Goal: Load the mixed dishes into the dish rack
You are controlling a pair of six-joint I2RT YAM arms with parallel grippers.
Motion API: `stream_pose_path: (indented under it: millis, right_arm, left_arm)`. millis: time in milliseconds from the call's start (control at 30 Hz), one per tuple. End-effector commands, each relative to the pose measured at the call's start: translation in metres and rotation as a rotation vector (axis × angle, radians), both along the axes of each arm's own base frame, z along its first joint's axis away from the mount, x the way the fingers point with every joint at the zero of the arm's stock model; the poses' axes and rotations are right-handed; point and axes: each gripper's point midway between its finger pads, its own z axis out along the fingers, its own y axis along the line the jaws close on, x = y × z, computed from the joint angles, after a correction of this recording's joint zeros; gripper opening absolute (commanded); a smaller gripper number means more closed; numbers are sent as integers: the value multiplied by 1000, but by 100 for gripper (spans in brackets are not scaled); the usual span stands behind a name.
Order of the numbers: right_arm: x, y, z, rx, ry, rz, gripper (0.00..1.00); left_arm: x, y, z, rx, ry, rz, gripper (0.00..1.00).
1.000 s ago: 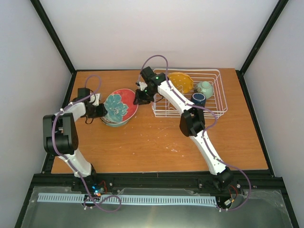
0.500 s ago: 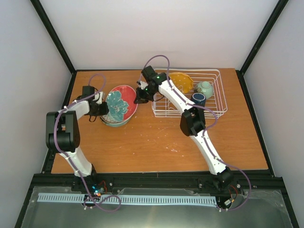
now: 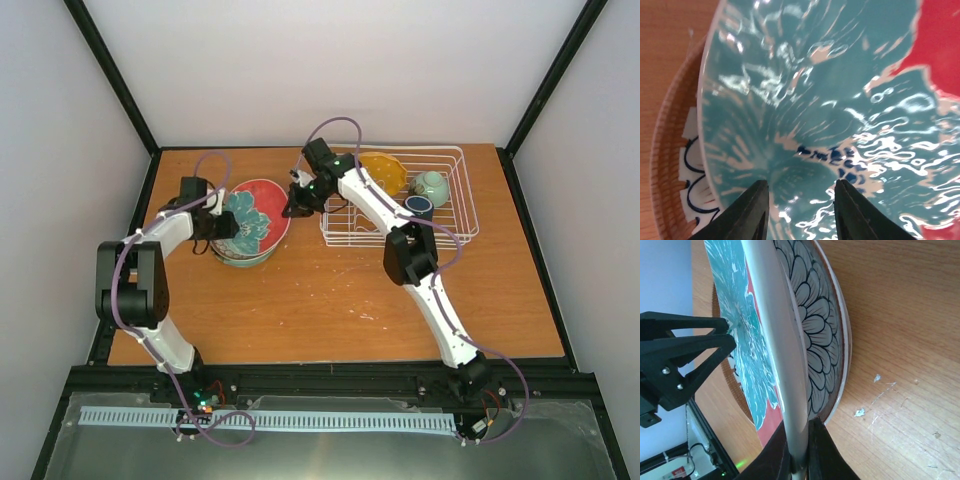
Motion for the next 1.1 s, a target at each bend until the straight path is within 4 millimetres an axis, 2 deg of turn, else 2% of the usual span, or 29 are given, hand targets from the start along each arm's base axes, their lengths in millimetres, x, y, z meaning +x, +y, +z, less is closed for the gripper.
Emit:
stream_pose_path:
  millis: [0, 233, 367, 467, 700, 867, 1067]
  right_arm:
    - [8, 5, 28, 137, -35, 38, 3]
    - [18, 0, 43, 190, -39, 12, 3]
    - [32, -9, 64, 220, -95, -12, 3]
    - [39, -14, 83, 238, -183, 5, 3]
    - [40, -15, 116, 269, -341, 63, 3]
    - [46, -14, 155, 315, -488, 74, 3]
    - [34, -2, 195, 385, -646, 164, 3]
  left_arm:
    - [19, 3, 54, 13, -114, -2, 39]
    - [31, 44, 107, 57, -202, 84, 47]
    - [37, 64, 131, 89, -259, 122, 50]
    - [40, 68, 131, 105, -257, 130, 51]
    - [40, 61, 119, 56, -240, 127, 50]
    - [38, 61, 110, 54, -220, 128, 49]
    - [37, 59, 104, 40, -212, 125, 47]
